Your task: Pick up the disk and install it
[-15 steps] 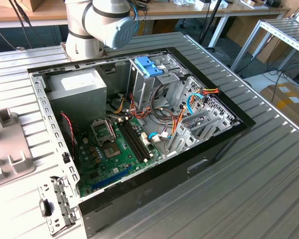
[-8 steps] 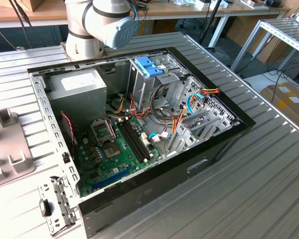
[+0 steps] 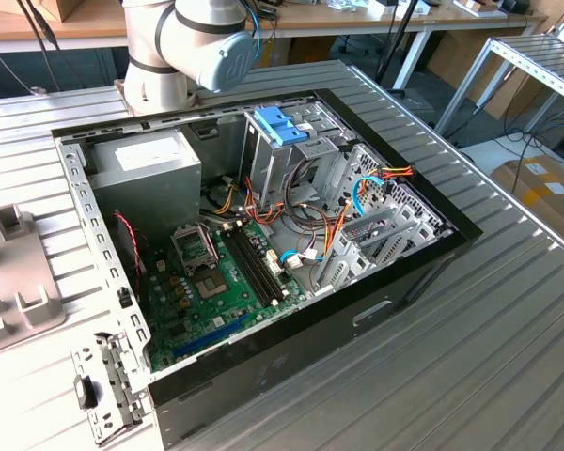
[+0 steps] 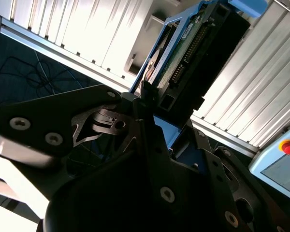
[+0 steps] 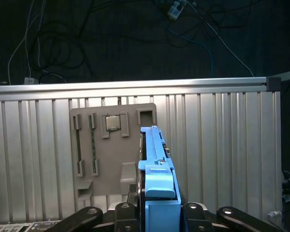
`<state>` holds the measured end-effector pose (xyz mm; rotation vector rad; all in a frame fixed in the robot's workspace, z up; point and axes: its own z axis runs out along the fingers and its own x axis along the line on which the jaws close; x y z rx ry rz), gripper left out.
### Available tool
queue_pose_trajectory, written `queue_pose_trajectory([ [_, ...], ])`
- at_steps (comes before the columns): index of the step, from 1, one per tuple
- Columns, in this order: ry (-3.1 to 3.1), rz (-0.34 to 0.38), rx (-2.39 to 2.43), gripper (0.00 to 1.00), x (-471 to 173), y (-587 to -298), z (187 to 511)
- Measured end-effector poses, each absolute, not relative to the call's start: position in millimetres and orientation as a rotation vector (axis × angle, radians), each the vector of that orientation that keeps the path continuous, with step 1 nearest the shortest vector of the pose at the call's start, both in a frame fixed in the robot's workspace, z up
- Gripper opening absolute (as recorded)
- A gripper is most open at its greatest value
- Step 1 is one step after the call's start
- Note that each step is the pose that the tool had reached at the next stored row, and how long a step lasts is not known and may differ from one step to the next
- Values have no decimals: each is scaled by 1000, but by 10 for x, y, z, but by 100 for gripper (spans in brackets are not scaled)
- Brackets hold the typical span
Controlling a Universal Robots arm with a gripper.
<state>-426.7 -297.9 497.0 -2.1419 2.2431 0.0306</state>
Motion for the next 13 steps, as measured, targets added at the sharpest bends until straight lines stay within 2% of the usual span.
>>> queue_pose_trajectory([
  [13,2243,31,-2142,37,-4239,-2996,4970],
])
